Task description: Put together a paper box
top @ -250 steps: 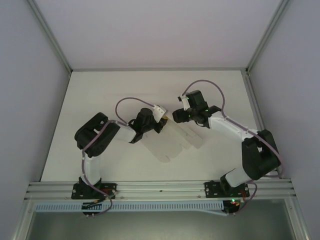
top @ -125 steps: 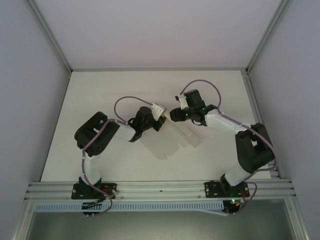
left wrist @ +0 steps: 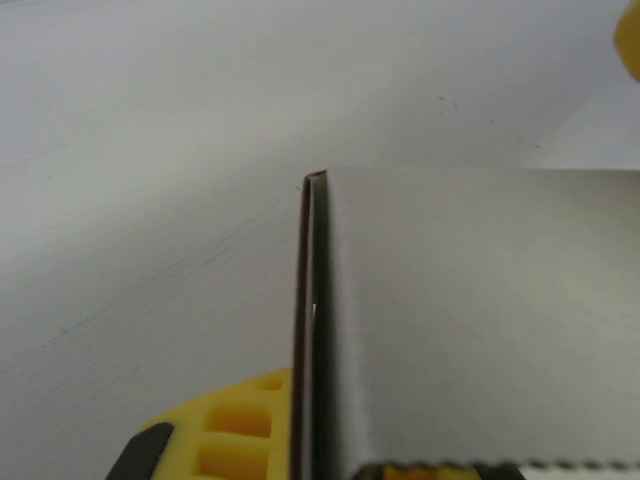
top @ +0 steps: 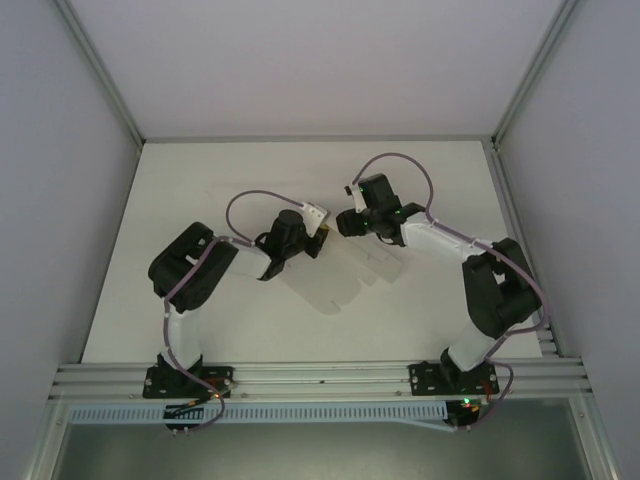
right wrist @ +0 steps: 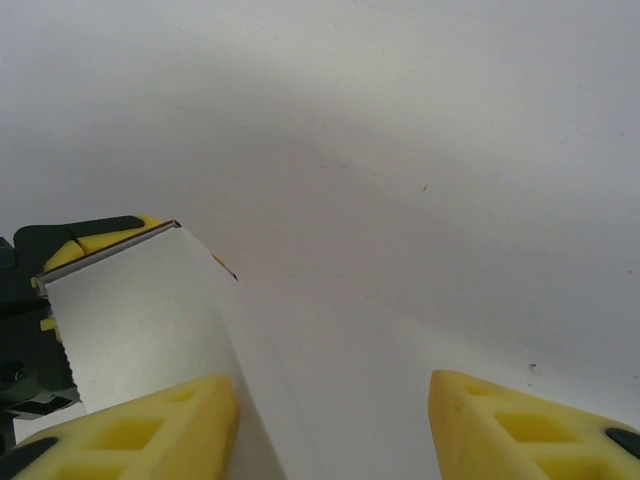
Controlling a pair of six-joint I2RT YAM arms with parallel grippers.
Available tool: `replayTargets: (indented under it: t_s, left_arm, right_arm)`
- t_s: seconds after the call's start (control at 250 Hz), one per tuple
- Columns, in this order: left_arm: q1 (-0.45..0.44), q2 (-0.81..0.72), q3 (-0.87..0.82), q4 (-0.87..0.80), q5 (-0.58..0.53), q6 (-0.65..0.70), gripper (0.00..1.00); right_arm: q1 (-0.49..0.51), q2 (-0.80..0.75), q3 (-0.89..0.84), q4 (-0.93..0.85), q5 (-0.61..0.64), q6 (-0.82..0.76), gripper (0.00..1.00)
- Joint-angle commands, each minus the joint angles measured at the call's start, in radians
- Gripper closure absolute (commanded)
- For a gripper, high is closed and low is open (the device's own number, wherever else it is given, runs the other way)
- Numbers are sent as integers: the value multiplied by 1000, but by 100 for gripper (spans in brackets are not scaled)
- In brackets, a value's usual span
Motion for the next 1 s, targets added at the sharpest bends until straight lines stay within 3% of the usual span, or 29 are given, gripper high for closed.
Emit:
replayTargets:
  t_s: [0.0,0.136,0.184,0.236,0.335,0.495,0.643,0.811,0.994]
  left_arm:
    - [-14,-10,45,-26,-97,-97,100]
    - [-14,-132,9,-44,-188,-138,100]
    - [-14,-177,-5,-67,-229,-154,100]
    - [-16,-217,-2,-116,-280,-164,100]
    - [-17,-269,-4,-187,-363,-186,100]
    - [-21,-324,-34,-210,-357,-191,100]
    - [-24,-352,-46,-214,-342,-204,100]
    - [-24,-378,-48,-212,-323,-224,100]
    - [-21,-382,-13,-234,-290,-276,100]
  right_arm:
    - [16,9,-21,-155,67,-35,42]
    - [5,-171,34,-63,98,-44,32]
    - [-6,-232,35,-39,100,-42,20]
    - [-20,-291,28,-41,98,-42,0]
    - [-46,-377,13,-101,131,-48,0]
    - [-90,-446,-42,-147,151,-48,0]
    - [-102,-404,-80,-132,36,-24,0]
    - [-103,-372,-123,-112,-1,-15,0]
    - [-102,-372,-185,-33,-204,-62,0]
